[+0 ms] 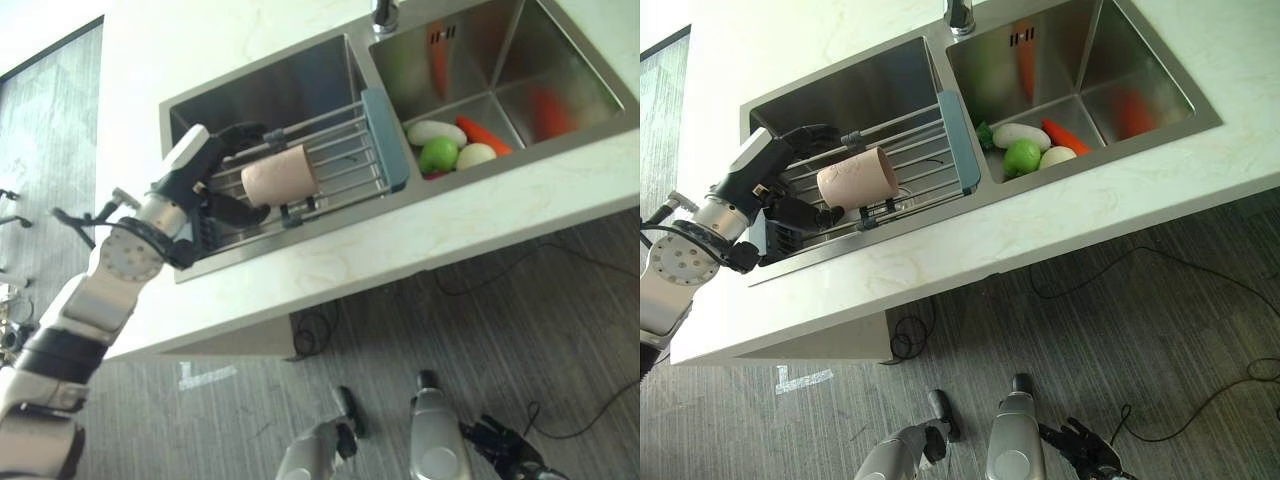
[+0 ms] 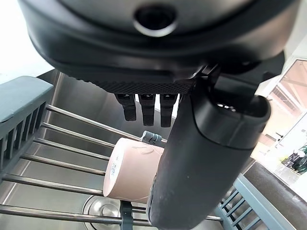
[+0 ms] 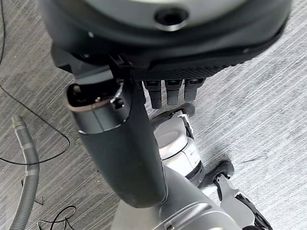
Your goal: Place the dishes in the dishwasher.
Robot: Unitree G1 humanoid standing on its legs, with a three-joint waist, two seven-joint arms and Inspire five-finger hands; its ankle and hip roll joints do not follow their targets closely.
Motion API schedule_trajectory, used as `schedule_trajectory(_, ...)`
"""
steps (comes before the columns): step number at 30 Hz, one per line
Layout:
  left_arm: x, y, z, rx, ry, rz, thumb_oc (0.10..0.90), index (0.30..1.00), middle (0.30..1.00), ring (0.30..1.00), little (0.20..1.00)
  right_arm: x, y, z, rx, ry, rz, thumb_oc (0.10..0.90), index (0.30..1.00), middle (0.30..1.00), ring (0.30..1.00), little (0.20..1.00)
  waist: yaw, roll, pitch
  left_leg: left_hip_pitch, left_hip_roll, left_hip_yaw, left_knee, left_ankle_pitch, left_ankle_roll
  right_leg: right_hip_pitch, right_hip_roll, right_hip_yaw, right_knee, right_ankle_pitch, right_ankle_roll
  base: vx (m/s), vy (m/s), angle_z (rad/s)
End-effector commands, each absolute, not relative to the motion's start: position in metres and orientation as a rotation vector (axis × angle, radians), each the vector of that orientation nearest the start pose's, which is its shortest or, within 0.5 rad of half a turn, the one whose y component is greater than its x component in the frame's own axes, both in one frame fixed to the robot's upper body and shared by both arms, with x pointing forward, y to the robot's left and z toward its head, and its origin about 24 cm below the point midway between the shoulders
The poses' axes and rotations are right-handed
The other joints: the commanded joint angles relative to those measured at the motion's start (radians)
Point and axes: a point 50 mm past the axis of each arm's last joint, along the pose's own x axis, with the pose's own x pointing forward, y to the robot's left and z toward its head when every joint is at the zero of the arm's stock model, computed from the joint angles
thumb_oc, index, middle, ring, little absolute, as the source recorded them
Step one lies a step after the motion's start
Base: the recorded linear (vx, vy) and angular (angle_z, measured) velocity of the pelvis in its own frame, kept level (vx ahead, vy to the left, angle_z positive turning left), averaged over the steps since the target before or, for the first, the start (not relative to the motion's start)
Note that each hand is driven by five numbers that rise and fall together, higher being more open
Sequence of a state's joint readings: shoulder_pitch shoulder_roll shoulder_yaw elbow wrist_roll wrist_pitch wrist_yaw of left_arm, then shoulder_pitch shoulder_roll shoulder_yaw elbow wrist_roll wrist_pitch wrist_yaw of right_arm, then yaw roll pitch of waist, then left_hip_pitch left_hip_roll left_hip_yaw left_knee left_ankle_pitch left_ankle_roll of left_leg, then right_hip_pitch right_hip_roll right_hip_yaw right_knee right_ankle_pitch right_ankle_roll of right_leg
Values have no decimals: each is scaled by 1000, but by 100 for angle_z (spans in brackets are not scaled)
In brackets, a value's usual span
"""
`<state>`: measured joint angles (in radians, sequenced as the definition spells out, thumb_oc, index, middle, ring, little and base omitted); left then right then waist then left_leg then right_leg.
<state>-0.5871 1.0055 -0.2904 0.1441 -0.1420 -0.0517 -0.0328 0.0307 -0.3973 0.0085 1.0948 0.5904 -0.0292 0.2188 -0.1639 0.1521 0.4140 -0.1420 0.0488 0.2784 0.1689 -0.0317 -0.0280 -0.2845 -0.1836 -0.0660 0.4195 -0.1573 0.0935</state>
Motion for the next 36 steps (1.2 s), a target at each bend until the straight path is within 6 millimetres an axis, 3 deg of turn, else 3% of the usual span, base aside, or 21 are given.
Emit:
schedule_trajectory(1,315,252,291,952,-581,22,800,900,900,900,900,91,-289,-135,249,986,-300,800,900,900,900,900,-17,-11,-64,-90,34,-76,131,-106,-71,34,-108,-41,-120,81,149,-11,-2,-3)
schedule_trajectory(11,319,256,291,954,-569,49,800,900,900,900,900,98,-289,-132,260,961,-298,800,900,900,900,900,-27,-14,-37,-101,37,-70,131,-100,-72,15,-109,-31,-120,90,150,-2,-1,-1)
schedule_trajectory(16,322,254,296,1030,-581,62,800,900,900,900,900,105,-290,-128,258,940,-294,800,900,900,900,900,-35,-12,-16,-114,40,-62,131,-97,-75,-3,-113,-29,-120,98,154,-8,5,-3)
schedule_trajectory(26,325,248,312,1021,-646,108,800,900,900,900,900,122,-287,-122,255,890,-257,800,900,900,900,900,-38,-26,34,-147,47,-59,131,-91,-77,-42,-115,-25,-120,113,157,-36,-10,-3)
schedule_trajectory(31,327,249,310,1008,-623,107,800,900,900,900,900,125,-286,-121,260,879,-260,800,900,900,900,900,-41,-27,41,-149,53,-52,131,-88,-80,-47,-118,-27,-120,117,159,0,0,0)
schedule_trajectory(32,328,249,308,1008,-611,96,400,300,300,300,300,125,-287,-121,263,875,-260,800,900,900,900,900,-41,-29,46,-150,53,-50,131,-87,-80,-49,-120,-27,-120,120,160,0,0,0)
schedule_trajectory(36,331,246,306,970,-585,47,400,300,300,300,300,126,-285,-121,256,875,-252,800,900,900,900,900,-41,-31,49,-150,53,-48,131,-88,-79,-50,-122,-29,-120,123,162,0,0,0)
